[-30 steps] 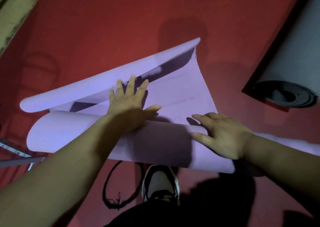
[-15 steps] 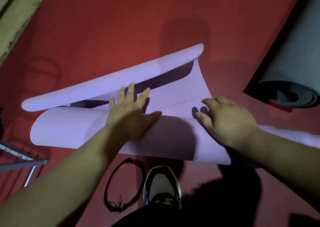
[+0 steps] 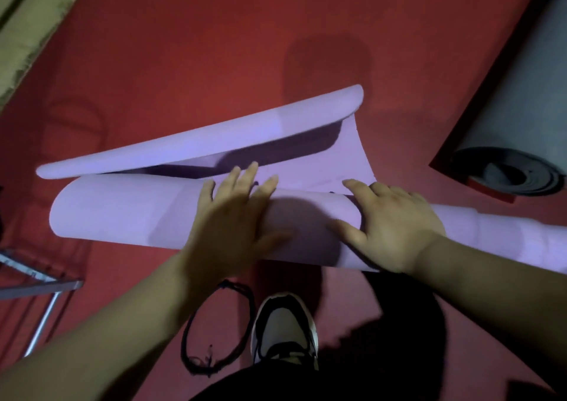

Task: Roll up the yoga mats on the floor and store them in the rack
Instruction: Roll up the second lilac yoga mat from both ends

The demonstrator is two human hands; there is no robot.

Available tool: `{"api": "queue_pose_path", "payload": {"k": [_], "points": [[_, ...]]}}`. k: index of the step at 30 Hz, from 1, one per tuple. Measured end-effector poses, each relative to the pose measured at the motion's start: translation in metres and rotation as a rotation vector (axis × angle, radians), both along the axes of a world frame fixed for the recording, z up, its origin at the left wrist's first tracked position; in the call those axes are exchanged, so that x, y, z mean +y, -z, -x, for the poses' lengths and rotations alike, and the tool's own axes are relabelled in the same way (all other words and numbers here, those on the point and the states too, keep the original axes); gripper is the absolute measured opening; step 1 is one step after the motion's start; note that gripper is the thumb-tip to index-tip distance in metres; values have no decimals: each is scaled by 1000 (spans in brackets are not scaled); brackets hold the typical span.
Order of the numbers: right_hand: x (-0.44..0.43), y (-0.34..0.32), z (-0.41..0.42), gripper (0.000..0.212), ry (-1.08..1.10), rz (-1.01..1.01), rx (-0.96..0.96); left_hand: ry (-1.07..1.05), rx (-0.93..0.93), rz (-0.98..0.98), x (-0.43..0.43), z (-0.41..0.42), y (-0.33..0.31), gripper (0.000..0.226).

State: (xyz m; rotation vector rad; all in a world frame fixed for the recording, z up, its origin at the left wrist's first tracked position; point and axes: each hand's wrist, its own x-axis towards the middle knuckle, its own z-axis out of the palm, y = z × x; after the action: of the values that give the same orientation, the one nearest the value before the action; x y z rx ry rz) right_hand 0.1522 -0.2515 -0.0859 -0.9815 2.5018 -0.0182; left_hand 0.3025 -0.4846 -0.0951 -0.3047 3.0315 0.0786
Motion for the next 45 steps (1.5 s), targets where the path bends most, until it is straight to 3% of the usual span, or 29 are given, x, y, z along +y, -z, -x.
{"api": "queue_pose_path", "payload": {"k": [3,8,12,15,18,23,29,31,38,43,45], "points": [[-5,1,12,83,14,25,-53,160,43,77,3,-17,9,107],[-1,4,11,80,-26,149,75,96,-58,50,-12,11,3,118],[8,8,7,108,-191,53,126,95,-101,12,-24,27,1,119],[3,3,18,121,-196,-20,75,92,-74,2,-23,30,1,118],[-5,1,33,121,-179,-20,-1,92,12,39,-18,20,7,117],[-16,-2,53,122,-158,-17,-110,75,-51,134,-14,27,13,134],[-5,8,32,121,-248,-1,145,130,-4,145,-27,38,13,127],[-6,11,32,124,-255,-12,149,136,7,129,-30,39,16,126],[-17,-4,46,122,-221,0,-53,162,-211,45,-42,60,-8,128],[19,2,-5,107,-237,100,-442,290,-281,-150,-16,0,-16,118],[29,4,-16,99,-256,139,-474,302,-273,-161,-7,-19,-15,118]]}}
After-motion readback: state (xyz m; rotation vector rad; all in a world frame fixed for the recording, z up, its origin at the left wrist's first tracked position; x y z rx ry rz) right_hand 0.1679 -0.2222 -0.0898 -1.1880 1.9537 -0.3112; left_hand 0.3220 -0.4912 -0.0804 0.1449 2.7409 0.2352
